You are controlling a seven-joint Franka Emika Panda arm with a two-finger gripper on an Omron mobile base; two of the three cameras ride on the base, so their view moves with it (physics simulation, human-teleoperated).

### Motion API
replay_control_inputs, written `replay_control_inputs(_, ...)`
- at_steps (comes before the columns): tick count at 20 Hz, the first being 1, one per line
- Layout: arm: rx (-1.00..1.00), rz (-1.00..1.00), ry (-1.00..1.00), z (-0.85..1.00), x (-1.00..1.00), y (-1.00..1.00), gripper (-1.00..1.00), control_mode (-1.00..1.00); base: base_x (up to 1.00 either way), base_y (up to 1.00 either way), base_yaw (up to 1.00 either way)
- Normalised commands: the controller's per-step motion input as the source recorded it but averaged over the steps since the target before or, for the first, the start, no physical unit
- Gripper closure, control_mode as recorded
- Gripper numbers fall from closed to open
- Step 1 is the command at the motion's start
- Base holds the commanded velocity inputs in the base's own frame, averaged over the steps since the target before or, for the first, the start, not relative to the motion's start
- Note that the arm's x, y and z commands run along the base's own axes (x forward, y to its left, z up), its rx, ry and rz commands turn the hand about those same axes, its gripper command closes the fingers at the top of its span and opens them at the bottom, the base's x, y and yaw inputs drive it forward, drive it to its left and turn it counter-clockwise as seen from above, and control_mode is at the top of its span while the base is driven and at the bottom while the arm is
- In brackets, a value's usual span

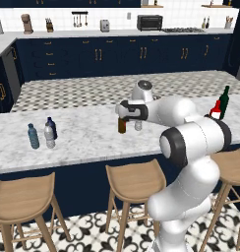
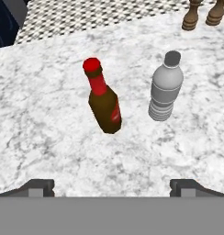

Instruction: Move the plastic bottles in the middle to the plastics group, and the glass bottles in the middle to the glass group.

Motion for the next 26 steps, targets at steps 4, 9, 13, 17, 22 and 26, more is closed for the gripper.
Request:
replay_control_inputs(4,0.00,0.04,-0.04,-0.10,0.00,0.01,-1.00,-1.00,0.00,0.00,0.00)
replay_control_inputs(9,0.00,0.04,-0.03,-0.11,0.15,0.01,-1.00,-1.00,0.00,0.00,0.00)
replay_control_inputs(13,0.00,0.01,0.01,-0.18,0.19,0.00,-1.00,-1.00,0.00,0.00,0.00)
replay_control_inputs(17,-0.01,0.00,0.04,0.00,0.26,0.00,-1.00,-1.00,0.00,0.00,0.00)
replay_control_inputs(22,-0.02,0.00,0.04,0.00,0.24,0.00,-1.00,-1.00,0.00,0.00,0.00)
replay_control_inputs(26,-0.02,0.00,0.00,-0.05,0.05,0.01,-1.00,-1.00,0.00,0.00,0.00)
